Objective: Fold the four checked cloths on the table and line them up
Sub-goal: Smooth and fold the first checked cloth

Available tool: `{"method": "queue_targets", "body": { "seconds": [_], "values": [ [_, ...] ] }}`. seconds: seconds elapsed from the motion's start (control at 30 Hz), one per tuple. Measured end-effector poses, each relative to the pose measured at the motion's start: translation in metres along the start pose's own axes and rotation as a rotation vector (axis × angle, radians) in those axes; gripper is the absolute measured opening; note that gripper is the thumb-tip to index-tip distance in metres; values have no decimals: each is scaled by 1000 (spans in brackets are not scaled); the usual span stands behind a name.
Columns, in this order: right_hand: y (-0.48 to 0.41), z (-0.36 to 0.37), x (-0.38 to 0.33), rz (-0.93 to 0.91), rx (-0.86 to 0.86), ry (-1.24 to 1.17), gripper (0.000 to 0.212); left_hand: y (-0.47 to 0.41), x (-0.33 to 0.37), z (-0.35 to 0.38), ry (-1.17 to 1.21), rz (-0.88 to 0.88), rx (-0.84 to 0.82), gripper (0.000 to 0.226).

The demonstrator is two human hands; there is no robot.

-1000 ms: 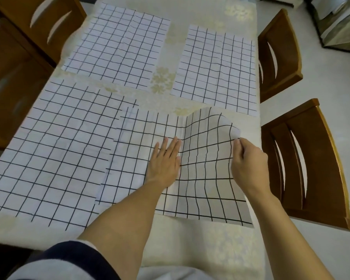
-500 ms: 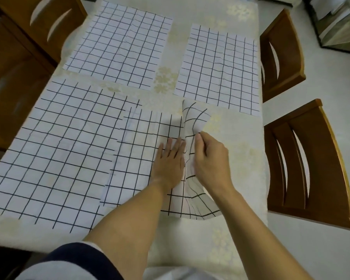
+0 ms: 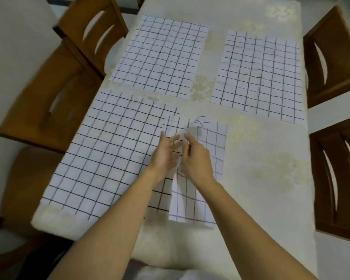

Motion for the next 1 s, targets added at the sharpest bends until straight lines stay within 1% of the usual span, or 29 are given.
{"method": "queue_targets", "body": {
  "seconds": [0.07, 0.1, 0.17, 0.2, 0.23, 0.27, 0.33, 0.37, 0.4, 0.47, 0.53, 0.63, 0.7, 0.87, 0.9, 1.0],
  "values": [
    [-5, 25, 2, -28, -111, 109, 48, -2, 1, -10, 35, -23, -66, 72],
    [-6, 37, 4, -45, -187, 122, 53, -2, 1, -13, -8, -24, -76, 71],
    [-5, 50, 9, -67, -295, 57, 63, -6, 0, -17, -31, -46, -75, 60],
    [-5, 48, 13, -69, -283, 32, 64, -8, -2, -21, -32, -62, -53, 59],
    [-5, 42, 20, -73, -214, 44, 63, -12, -2, -24, -65, -55, -28, 58],
    [-6, 32, 28, -86, -102, 99, 61, -16, 0, -27, -132, -24, 0, 53],
    [-5, 11, 52, -84, 99, 261, 58, -23, 9, -30, -266, 68, 57, 33],
    [-5, 4, 65, -77, 142, 331, 58, -26, 15, -31, -332, 100, 94, 30],
    [-4, 1, 77, -75, 148, 388, 59, -28, 20, -33, -397, 128, 134, 30],
    [-3, -1, 99, -73, 116, 491, 59, -33, 27, -34, -539, 180, 178, 33],
    [-1, -1, 119, -45, 72, 567, 62, -34, 29, -36, -611, 197, 200, 38],
    [1, 5, 142, -8, -27, 619, 72, -31, 26, -43, -595, 193, 236, 40],
    [1, 11, 151, -9, -90, 657, 74, -28, 24, -48, -589, 211, 269, 41],
    [-1, 15, 153, -24, -162, 734, 79, -18, 18, -54, -530, 291, 368, 46],
    [-1, 16, 152, -22, -177, 742, 80, -14, 17, -55, -565, 311, 401, 48],
    [-2, 16, 152, -25, -191, 761, 81, -5, 14, -55, -791, 379, 479, 53]
  ]
}}
Point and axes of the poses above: each hand's wrist, its own y-axis away from the middle knuckle, its own z-axis out of the palm, x = y × z, the point moved 8 cm from there along -y, towards the middle knuckle, and after that the axes turned 1 degree about -x, right-handed, at the moved point
